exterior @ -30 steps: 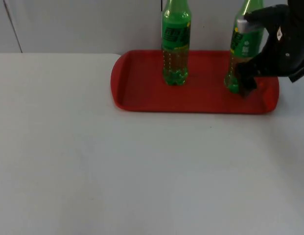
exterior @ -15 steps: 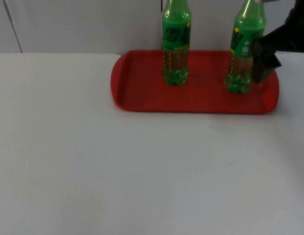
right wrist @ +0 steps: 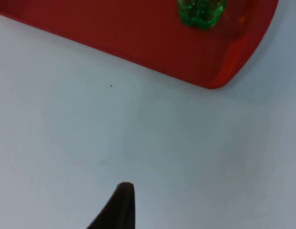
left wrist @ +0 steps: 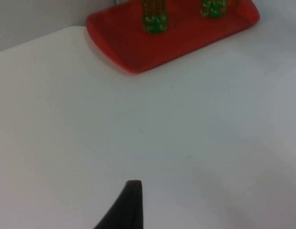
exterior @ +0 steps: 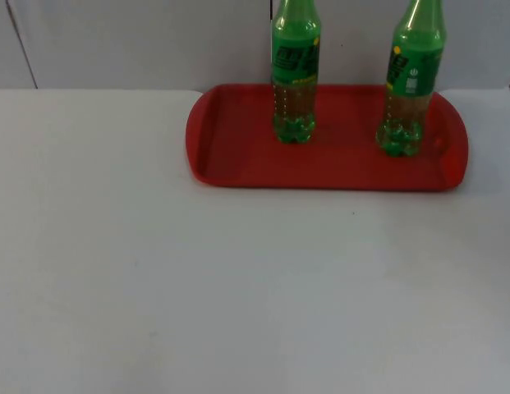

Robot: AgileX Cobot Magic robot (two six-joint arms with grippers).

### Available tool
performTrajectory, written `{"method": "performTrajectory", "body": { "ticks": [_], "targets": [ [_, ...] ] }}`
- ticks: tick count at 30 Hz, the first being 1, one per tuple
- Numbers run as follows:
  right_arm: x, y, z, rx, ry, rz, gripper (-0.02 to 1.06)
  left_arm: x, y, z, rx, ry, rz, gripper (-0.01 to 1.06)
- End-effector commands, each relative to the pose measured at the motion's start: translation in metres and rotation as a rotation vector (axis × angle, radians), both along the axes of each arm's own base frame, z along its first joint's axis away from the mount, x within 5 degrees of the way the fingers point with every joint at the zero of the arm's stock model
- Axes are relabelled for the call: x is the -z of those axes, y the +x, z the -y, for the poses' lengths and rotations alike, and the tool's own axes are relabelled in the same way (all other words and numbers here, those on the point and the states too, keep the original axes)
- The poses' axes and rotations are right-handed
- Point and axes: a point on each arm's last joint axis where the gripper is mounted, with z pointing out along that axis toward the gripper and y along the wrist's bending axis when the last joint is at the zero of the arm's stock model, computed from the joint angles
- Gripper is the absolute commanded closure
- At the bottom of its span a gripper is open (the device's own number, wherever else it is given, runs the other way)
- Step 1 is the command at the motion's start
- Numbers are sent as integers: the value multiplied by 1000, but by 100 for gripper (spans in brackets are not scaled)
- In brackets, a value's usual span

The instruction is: Place the bottle upright on the tray.

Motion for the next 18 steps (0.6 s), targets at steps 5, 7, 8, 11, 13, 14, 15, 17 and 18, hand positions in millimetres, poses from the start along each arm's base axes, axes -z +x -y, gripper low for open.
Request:
{"method": "performTrajectory", "body": {
  "ticks": [5, 7, 8, 11, 13, 14, 15, 17, 18],
  "targets": [
    [-29, -43, 14, -7, 55, 116, -1, 1, 0, 0, 10, -4, -1, 0],
    [-39, -57, 18, -5, 73, 148, -1, 1, 0, 0, 10, -4, -1, 0],
    [-44, -65, 21, -4, 80, 163, -1, 1, 0, 0, 10, -4, -1, 0],
    [-55, -79, 26, -4, 95, 202, -1, 1, 0, 0, 10, -4, -1, 0],
    [-66, -94, 31, -4, 115, 253, -1, 1, 0, 0, 10, -4, -1, 0],
    [-70, -101, 34, -4, 122, 272, -1, 1, 0, 0, 10, -4, -1, 0],
    [-70, -101, 34, -4, 122, 272, -1, 1, 0, 0, 10, -4, -1, 0],
    [-79, -115, 39, -3, 139, 318, -1, 1, 0, 0, 10, -4, -1, 0],
    [-82, -123, 42, -3, 145, 337, -1, 1, 0, 0, 10, -4, -1, 0]
  ]
}}
